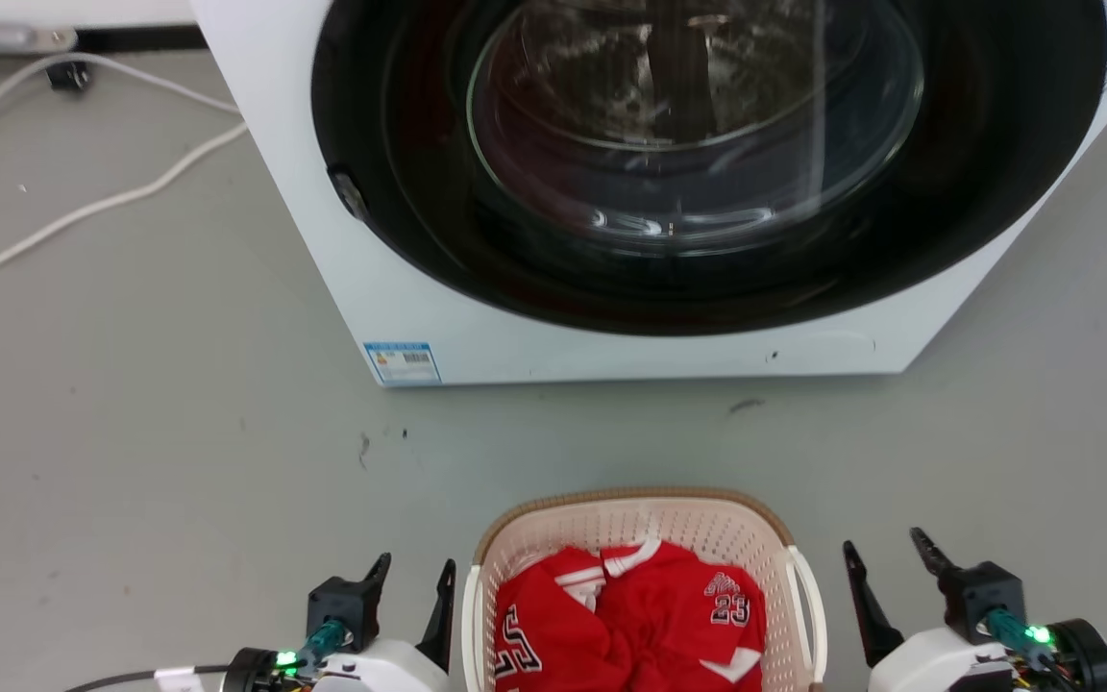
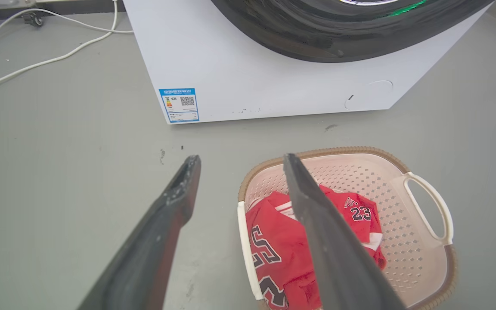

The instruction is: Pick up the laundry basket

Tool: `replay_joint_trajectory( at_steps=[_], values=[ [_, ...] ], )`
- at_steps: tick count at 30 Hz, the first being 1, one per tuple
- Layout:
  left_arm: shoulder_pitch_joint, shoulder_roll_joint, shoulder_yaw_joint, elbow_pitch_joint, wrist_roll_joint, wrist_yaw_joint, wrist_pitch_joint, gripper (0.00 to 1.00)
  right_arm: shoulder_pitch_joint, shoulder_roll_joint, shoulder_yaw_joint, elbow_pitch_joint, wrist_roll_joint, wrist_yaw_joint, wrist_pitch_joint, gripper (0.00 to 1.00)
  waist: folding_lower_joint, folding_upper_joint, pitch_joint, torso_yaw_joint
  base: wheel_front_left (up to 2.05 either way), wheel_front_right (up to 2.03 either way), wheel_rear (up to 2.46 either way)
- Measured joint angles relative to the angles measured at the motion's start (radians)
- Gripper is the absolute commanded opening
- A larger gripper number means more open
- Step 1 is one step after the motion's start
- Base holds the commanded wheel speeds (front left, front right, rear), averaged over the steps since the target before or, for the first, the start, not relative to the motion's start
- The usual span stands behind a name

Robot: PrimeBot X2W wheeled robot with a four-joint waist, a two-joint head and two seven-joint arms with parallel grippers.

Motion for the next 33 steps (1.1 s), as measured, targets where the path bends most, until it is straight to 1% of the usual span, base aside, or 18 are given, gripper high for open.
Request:
replay_joint_trajectory(
  at_steps=[7,17,25,29,33],
  values=[
    [-0.108,0.000,-0.056,0.188,-0.035,-0.028,0.000,1.00,-0.109,0.000,0.024,0.188,-0.018,0.000,0.000,1.00,0.0001,0.0000,0.109,-0.008,0.00,0.00,0.00],
    [-0.277,0.000,-0.115,0.395,-0.092,-0.040,0.000,1.00,-0.265,-0.001,0.062,0.368,-0.019,0.000,0.000,1.00,0.0001,0.0000,0.266,-0.018,0.00,0.00,0.00],
    [-0.379,0.000,-0.159,0.488,-0.128,-0.045,0.000,1.00,-0.377,-0.018,0.081,0.544,-0.007,0.000,0.000,1.00,0.0001,0.0000,0.397,-0.022,0.00,0.00,0.00],
    [-0.400,0.000,-0.183,0.518,-0.146,-0.046,0.000,1.00,-0.414,-0.018,0.091,0.602,0.002,0.000,0.000,1.00,0.0001,-0.0001,0.439,-0.021,0.00,0.00,0.00],
    [-0.432,0.000,-0.202,0.529,-0.160,-0.046,0.000,1.00,-0.449,-0.019,0.105,0.630,0.007,0.000,0.000,1.00,0.0000,-0.0001,0.478,-0.019,0.00,0.00,0.00]
  ],
)
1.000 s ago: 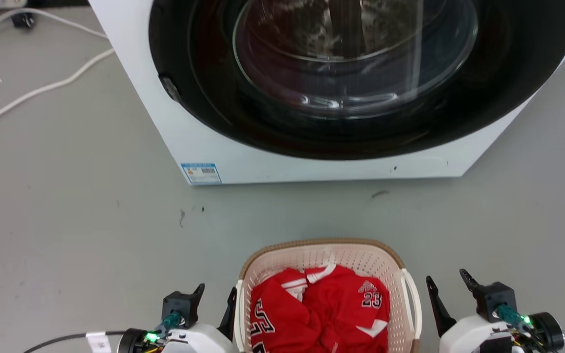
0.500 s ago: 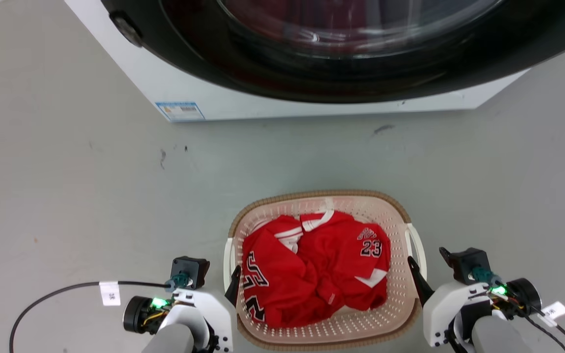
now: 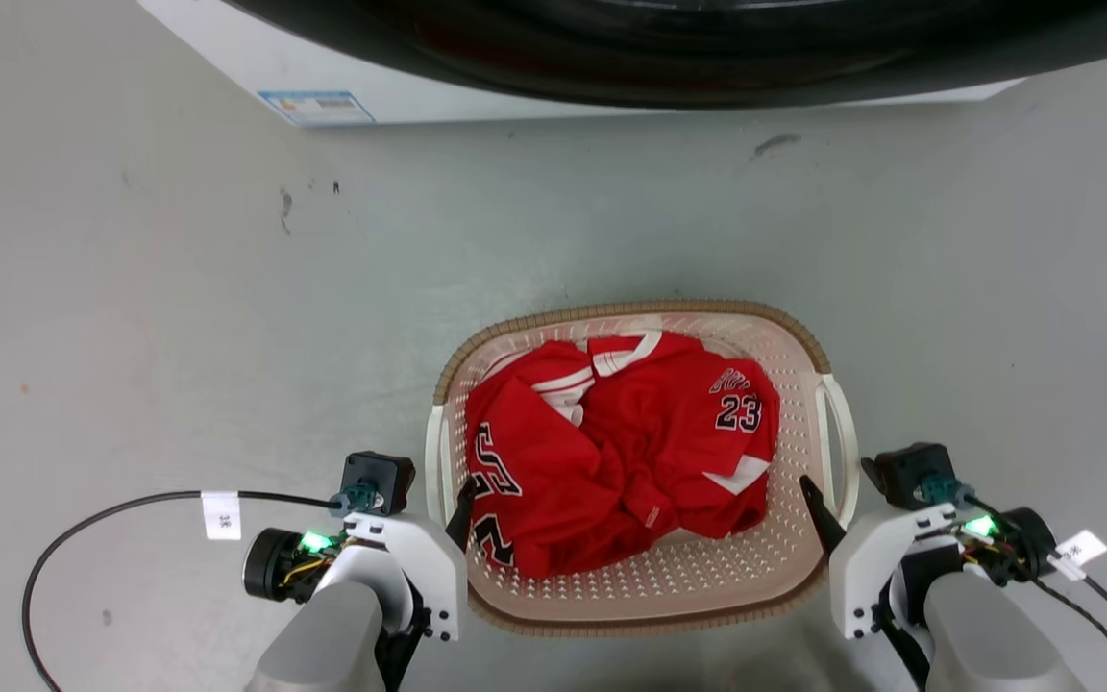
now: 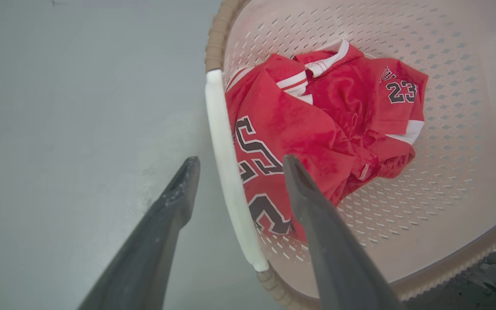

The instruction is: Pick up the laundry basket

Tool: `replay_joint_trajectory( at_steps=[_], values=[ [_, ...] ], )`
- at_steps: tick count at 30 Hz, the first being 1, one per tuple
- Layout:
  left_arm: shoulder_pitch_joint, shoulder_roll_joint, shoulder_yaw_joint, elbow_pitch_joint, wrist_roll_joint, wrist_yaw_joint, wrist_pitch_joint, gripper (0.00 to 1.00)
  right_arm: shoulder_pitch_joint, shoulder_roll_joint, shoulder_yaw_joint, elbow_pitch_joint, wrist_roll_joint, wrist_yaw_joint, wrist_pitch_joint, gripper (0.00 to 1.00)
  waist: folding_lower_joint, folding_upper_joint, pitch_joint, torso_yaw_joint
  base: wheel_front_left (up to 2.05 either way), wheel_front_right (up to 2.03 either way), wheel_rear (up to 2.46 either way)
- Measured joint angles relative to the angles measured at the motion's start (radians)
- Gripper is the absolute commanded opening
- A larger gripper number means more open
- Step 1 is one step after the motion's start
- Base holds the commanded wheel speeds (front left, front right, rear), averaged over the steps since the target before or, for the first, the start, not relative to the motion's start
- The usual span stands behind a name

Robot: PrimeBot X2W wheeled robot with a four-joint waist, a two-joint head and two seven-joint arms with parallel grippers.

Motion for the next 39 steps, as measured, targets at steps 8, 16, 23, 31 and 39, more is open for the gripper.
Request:
replay_joint_trajectory(
  at_steps=[8,16,23,31,39],
  values=[
    [-0.050,0.000,-0.043,0.009,-0.019,0.000,0.000,1.00,-0.062,-0.001,0.005,0.062,0.015,0.000,0.000,1.00,0.0000,0.0000,0.068,0.003,0.00,0.00,0.00],
    [-0.085,0.000,-0.094,0.050,-0.041,0.000,0.000,0.00,-0.096,-0.001,0.025,0.118,0.029,0.000,0.000,0.00,0.0000,0.0000,0.096,0.010,0.00,0.00,0.00],
    [-0.092,0.003,-0.142,0.086,-0.090,-0.005,0.002,0.00,-0.111,0.002,0.049,0.147,0.045,0.000,0.000,0.00,0.0000,0.0000,0.085,0.010,0.00,0.00,0.00],
    [-0.035,0.005,-0.221,0.095,-0.170,-0.012,0.042,0.00,-0.048,0.004,0.091,0.167,0.067,0.000,0.009,0.00,-0.0001,0.0000,-0.026,0.015,0.00,0.00,0.00],
    [0.007,0.009,-0.286,0.095,-0.259,-0.013,0.125,0.00,-0.005,0.005,0.168,0.171,0.125,-0.001,0.066,0.00,-0.0002,0.0000,-0.174,0.027,0.00,0.00,0.00]
  ],
)
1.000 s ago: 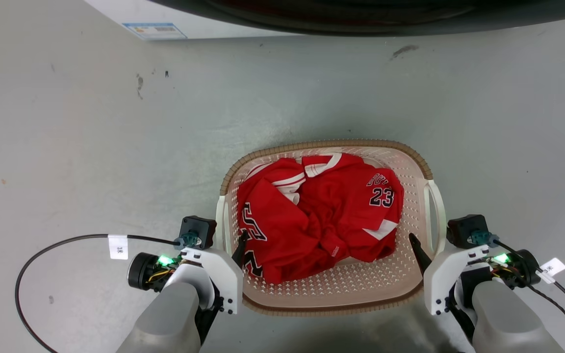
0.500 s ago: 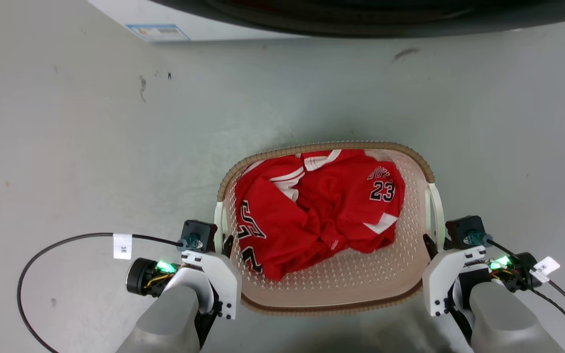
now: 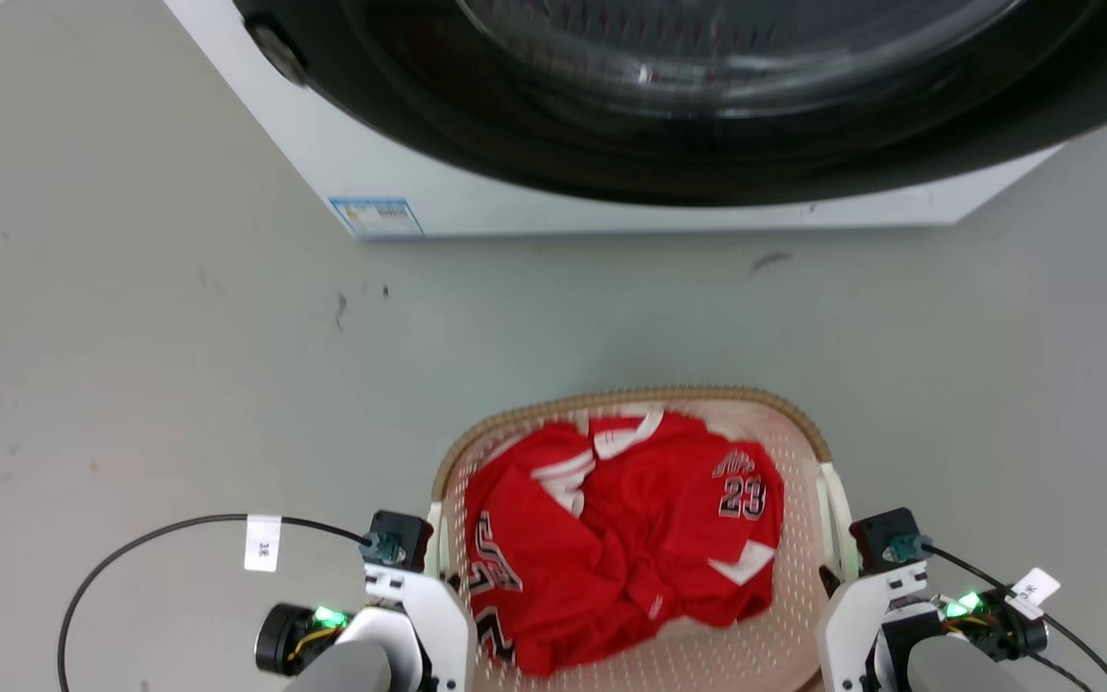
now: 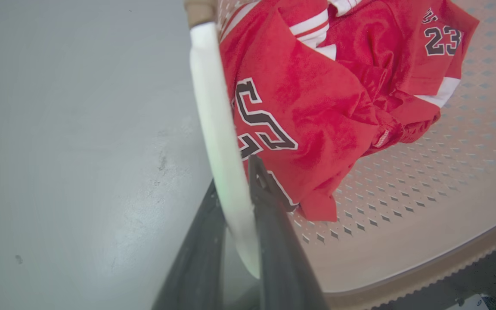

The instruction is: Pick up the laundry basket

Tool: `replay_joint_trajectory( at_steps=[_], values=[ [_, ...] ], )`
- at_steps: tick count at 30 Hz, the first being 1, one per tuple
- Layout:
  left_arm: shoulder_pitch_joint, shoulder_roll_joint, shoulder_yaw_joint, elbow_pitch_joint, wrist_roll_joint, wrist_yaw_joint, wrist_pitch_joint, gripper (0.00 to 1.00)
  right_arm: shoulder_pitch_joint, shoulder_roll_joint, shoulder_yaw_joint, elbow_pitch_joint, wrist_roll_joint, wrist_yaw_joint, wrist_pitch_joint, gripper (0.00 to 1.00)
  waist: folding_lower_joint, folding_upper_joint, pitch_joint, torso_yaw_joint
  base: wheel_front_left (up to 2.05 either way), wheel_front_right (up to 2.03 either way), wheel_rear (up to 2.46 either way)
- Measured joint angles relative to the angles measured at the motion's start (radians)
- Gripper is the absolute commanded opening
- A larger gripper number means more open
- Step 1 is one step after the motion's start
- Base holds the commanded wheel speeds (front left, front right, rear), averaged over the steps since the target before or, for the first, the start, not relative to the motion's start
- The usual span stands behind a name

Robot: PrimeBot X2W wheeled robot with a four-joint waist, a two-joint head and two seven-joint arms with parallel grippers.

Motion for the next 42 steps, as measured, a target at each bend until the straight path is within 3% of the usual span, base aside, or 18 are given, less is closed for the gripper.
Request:
replay_joint_trajectory(
  at_steps=[15,26,42],
  values=[
    [0.023,0.012,-0.089,0.007,-0.152,0.001,0.231,0.00,0.020,-0.005,0.273,-0.009,0.216,-0.003,0.224,0.00,-0.0001,0.0001,-0.252,0.015,0.00,0.00,0.00],
    [0.037,0.051,-0.171,-0.027,-0.246,0.001,0.393,0.00,0.057,-0.048,0.490,-0.099,0.440,-0.003,0.393,0.00,-0.0002,0.0001,-0.393,0.023,0.00,0.00,0.00],
    [0.048,0.083,-0.274,-0.060,-0.352,0.000,0.553,0.00,0.048,-0.124,0.740,-0.193,0.717,-0.002,0.515,0.00,-0.0001,0.0001,-0.487,0.009,0.00,0.00,0.00]
  ],
)
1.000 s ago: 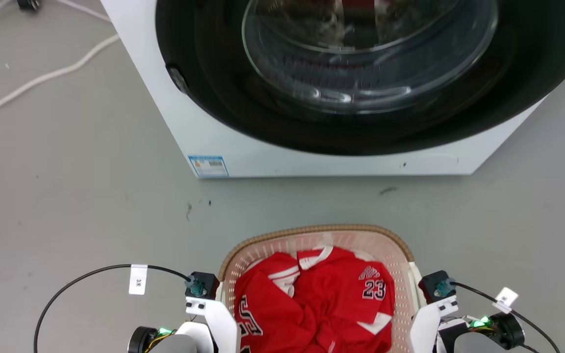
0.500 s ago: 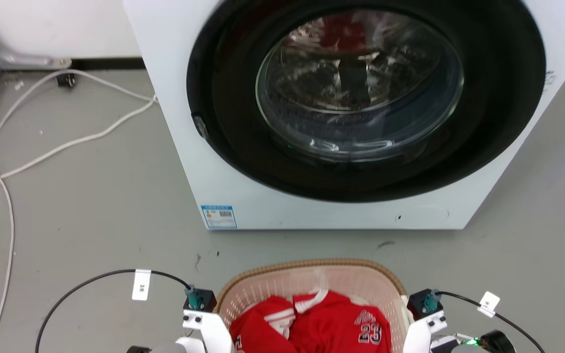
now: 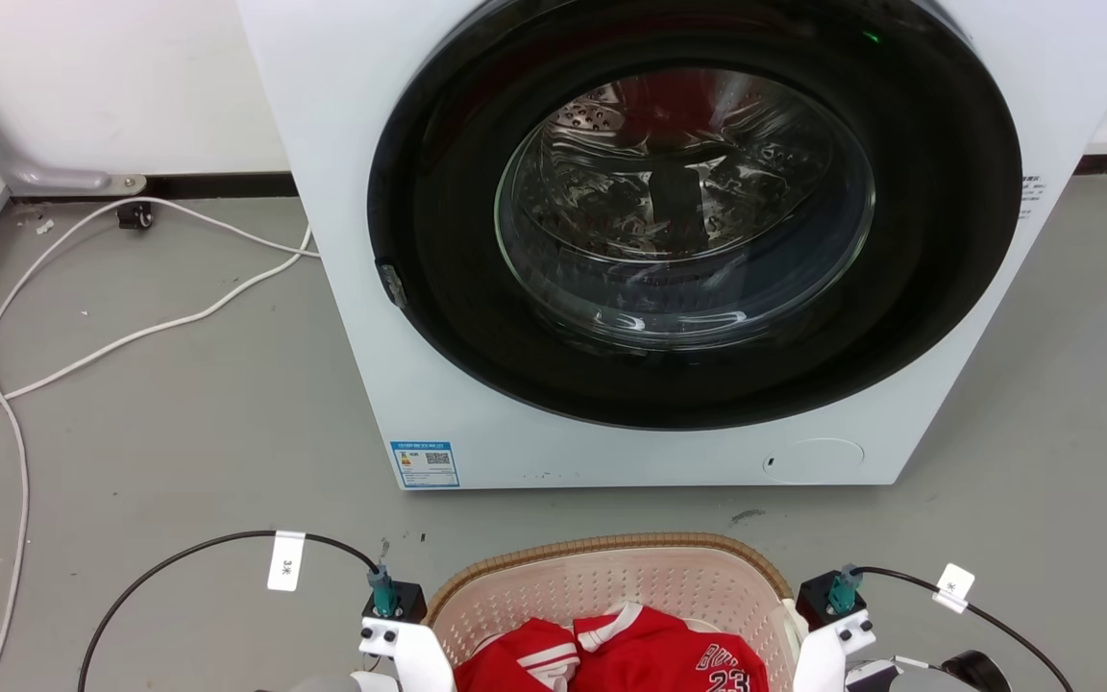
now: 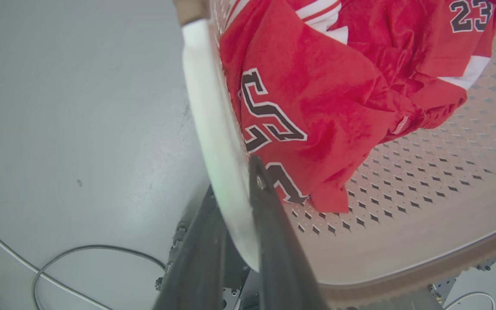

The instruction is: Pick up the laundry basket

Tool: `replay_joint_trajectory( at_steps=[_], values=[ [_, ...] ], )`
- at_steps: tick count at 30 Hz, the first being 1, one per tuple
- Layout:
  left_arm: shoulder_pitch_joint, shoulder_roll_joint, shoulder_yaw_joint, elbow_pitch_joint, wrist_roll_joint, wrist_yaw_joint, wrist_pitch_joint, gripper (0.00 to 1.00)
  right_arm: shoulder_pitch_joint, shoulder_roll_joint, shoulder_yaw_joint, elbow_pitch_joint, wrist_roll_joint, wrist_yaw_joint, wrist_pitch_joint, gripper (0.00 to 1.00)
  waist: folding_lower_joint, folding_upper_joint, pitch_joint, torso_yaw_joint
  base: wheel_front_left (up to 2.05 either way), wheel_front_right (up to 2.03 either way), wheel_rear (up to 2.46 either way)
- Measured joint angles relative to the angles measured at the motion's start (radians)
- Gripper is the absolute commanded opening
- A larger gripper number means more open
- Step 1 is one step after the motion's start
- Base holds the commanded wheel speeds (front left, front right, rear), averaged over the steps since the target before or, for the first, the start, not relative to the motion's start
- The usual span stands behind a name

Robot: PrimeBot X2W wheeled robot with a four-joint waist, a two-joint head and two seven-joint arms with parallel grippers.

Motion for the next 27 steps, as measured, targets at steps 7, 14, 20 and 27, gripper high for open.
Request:
replay_joint_trajectory(
  at_steps=[7,14,20,27],
  values=[
    [-0.005,0.007,-0.034,0.005,-0.028,0.000,0.016,0.00,-0.009,-0.004,0.072,0.003,0.080,0.000,0.006,0.00,0.0001,0.0000,-0.014,0.001,0.00,0.00,0.00],
    [-0.008,0.008,-0.064,0.011,-0.055,0.000,0.037,0.00,-0.018,-0.008,0.134,0.008,0.142,0.000,0.015,0.00,0.0001,0.0000,-0.024,-0.002,0.00,0.00,0.00],
    [-0.010,0.007,-0.091,0.012,-0.075,0.000,0.050,0.00,-0.028,-0.013,0.182,0.011,0.187,0.000,0.018,0.00,0.0001,0.0000,-0.028,-0.007,0.00,0.00,0.00],
    [-0.024,0.007,-0.121,0.010,-0.095,0.000,0.073,0.00,-0.040,-0.018,0.229,0.014,0.232,0.000,0.024,0.00,0.0001,0.0000,-0.028,-0.013,0.00,0.00,0.00]
  ],
)
